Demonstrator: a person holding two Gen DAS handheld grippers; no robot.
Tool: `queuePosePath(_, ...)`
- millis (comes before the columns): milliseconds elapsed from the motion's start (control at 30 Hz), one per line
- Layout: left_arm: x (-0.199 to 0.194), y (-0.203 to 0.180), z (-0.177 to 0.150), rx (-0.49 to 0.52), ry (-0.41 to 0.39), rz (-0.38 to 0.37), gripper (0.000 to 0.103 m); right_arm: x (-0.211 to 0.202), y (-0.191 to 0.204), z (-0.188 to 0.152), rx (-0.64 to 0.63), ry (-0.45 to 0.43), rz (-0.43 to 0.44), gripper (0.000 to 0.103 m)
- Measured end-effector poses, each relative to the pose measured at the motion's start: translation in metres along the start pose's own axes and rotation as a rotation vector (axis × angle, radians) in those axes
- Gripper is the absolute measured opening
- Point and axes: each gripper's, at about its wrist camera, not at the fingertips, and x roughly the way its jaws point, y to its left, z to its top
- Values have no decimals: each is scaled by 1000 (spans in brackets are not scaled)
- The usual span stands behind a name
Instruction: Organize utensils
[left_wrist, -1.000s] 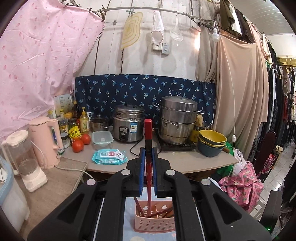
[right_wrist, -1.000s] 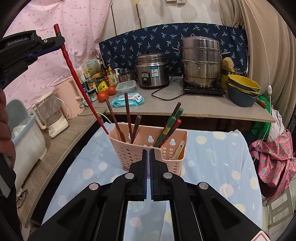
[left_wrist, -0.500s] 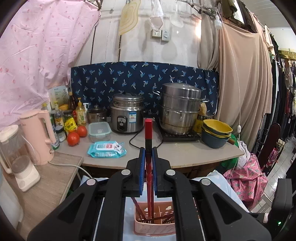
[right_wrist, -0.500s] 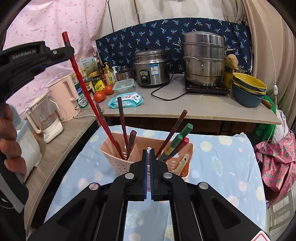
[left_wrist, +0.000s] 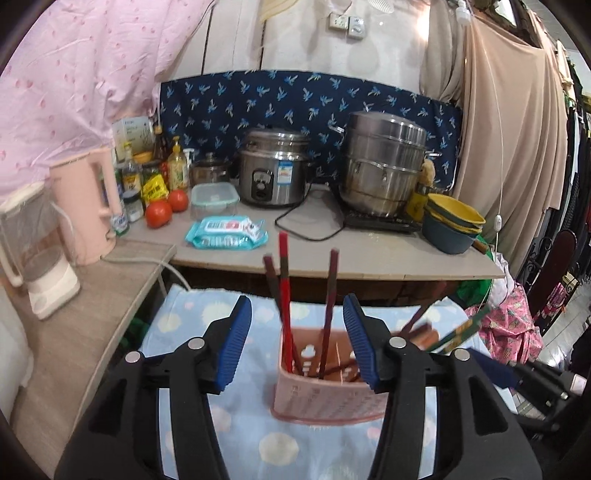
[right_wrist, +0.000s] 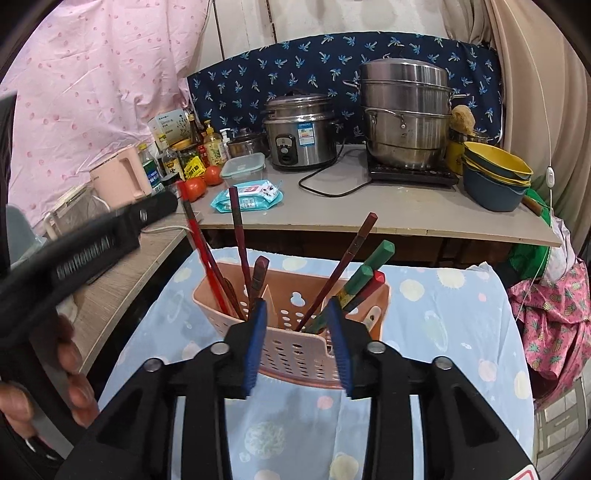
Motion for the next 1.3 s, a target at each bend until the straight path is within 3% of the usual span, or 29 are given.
queuePosePath(67, -1, 1, -7, -3, 18, 7, 49, -2, 1, -1, -2, 2, -3, 36)
queuePosePath(233, -3, -2, -29, 21, 65, 39, 62, -9, 1, -4, 15, -1, -16, 45)
queuePosePath(467, -6, -5, -47, 41, 111, 47, 63, -17, -2, -17, 37, 9, -25, 51)
queuePosePath(833, -21, -14, -68, 63, 132, 93, 86, -32, -9, -40, 57, 14, -69, 63)
queuePosePath(1300, -33, -22, -85, 75, 172, 122, 93, -45, -12, -63, 75, 31, -101, 69)
